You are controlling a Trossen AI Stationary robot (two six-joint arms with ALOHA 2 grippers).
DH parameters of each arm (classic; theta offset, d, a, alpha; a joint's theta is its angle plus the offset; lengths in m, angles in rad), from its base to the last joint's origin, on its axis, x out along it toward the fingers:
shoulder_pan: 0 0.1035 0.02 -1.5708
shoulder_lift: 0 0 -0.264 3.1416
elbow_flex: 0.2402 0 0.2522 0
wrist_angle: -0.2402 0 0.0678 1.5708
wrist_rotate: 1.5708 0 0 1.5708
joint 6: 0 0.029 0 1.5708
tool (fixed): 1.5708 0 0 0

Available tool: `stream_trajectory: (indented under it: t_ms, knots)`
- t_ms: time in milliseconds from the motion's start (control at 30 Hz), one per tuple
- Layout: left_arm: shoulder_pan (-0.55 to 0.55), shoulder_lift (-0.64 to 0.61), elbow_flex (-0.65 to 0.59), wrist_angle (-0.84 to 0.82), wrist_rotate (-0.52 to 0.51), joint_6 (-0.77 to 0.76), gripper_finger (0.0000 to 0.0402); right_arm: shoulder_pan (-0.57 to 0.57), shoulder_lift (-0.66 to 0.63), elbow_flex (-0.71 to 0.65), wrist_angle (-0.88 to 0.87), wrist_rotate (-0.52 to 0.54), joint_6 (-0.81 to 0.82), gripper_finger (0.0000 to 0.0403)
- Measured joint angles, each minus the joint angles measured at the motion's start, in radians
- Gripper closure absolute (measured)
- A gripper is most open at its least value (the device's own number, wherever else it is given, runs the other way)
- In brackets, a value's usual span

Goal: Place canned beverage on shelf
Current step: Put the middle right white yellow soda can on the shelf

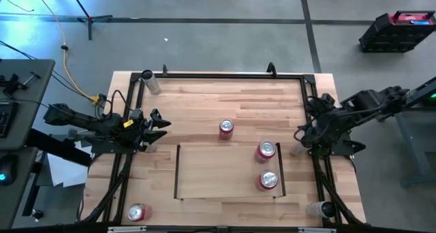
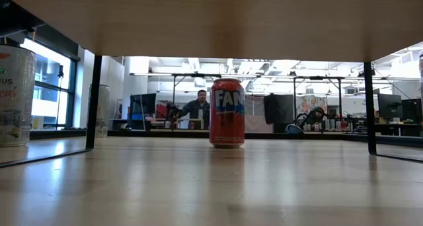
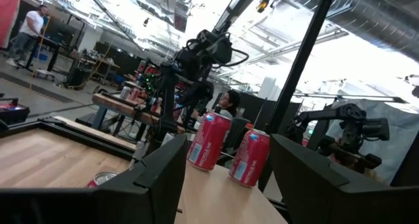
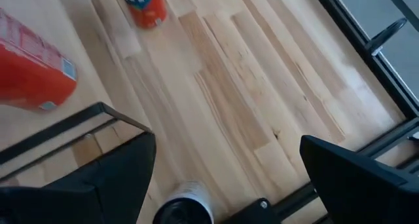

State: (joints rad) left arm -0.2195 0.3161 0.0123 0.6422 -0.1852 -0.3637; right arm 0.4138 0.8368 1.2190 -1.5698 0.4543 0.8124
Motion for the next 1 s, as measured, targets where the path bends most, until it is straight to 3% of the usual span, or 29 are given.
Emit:
stream_trajectory:
  t_ms: [800,1000]
  knots:
    - [0.000,0.000,0.000,-0.002,0.000,0.000,0.0193,0.000,0.009,-0.030,0.002,-0.010,0.076,0.0038]
    - [0.000,0.000,0.000,-0.002,0.000,0.000,0.0193,0.000,0.007,-0.075,-0.001,-0.097,0.150,0.0038]
